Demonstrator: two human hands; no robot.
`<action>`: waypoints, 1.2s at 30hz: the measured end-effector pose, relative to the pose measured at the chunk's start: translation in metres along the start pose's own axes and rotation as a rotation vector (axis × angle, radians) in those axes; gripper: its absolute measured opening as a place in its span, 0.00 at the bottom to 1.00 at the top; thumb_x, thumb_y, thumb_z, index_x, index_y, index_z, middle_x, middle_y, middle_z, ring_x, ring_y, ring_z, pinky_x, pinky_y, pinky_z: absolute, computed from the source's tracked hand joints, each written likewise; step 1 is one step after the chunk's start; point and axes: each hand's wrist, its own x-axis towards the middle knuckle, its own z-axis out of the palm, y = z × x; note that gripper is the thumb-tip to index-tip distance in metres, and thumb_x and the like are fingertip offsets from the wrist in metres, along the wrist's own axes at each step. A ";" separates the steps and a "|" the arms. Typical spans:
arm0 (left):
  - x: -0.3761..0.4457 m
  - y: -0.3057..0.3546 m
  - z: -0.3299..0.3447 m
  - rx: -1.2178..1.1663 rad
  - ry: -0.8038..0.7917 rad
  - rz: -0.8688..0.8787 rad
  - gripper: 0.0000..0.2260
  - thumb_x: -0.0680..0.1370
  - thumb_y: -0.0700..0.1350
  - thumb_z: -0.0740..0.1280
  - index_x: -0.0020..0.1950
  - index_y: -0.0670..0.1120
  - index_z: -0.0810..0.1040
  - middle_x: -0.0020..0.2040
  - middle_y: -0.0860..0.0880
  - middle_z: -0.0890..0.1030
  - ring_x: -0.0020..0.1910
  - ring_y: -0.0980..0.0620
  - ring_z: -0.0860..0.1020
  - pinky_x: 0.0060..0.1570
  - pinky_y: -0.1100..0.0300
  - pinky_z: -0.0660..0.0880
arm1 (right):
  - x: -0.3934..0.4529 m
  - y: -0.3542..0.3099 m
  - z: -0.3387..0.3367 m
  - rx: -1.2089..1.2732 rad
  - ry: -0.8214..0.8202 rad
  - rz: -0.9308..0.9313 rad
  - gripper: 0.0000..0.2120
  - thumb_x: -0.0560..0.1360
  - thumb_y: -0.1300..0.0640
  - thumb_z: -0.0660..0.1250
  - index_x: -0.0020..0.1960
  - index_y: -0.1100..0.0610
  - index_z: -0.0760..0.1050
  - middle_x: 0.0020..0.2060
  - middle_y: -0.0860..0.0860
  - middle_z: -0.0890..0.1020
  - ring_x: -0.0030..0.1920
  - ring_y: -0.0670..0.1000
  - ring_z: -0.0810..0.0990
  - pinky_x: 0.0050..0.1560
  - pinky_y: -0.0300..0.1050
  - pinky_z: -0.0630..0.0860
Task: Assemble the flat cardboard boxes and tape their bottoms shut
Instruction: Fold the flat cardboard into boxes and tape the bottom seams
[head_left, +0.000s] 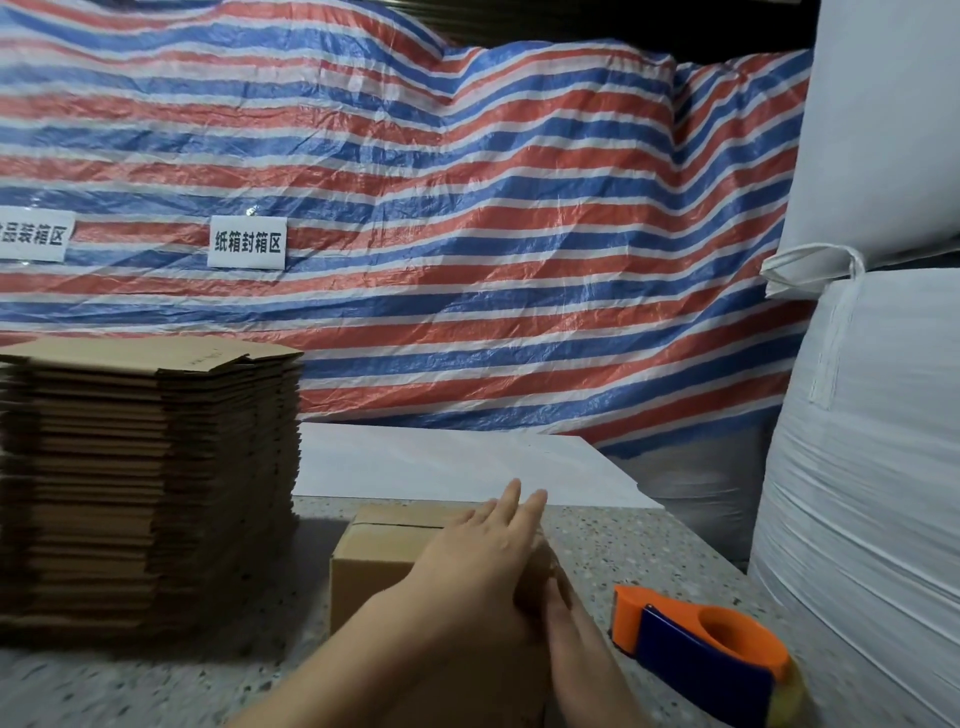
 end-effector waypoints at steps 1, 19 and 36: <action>-0.004 -0.003 -0.007 -0.077 0.020 0.017 0.48 0.75 0.51 0.72 0.79 0.57 0.38 0.80 0.53 0.37 0.79 0.52 0.42 0.77 0.54 0.43 | -0.013 0.011 -0.072 0.131 0.120 -0.166 0.41 0.67 0.27 0.46 0.79 0.36 0.53 0.80 0.45 0.60 0.78 0.52 0.61 0.77 0.52 0.57; -0.083 -0.074 0.060 -1.040 0.604 -0.502 0.27 0.72 0.60 0.60 0.72 0.59 0.69 0.66 0.56 0.76 0.66 0.55 0.71 0.67 0.57 0.66 | -0.021 0.046 -0.025 0.016 0.196 -0.328 0.27 0.74 0.36 0.47 0.72 0.36 0.58 0.65 0.34 0.68 0.59 0.32 0.68 0.50 0.15 0.63; -0.003 -0.136 0.051 -0.952 0.205 -0.884 0.15 0.78 0.53 0.69 0.46 0.41 0.81 0.43 0.44 0.82 0.40 0.48 0.79 0.41 0.57 0.76 | 0.101 0.019 -0.034 -0.156 0.300 0.246 0.30 0.77 0.40 0.65 0.69 0.62 0.73 0.54 0.57 0.82 0.45 0.54 0.80 0.42 0.44 0.78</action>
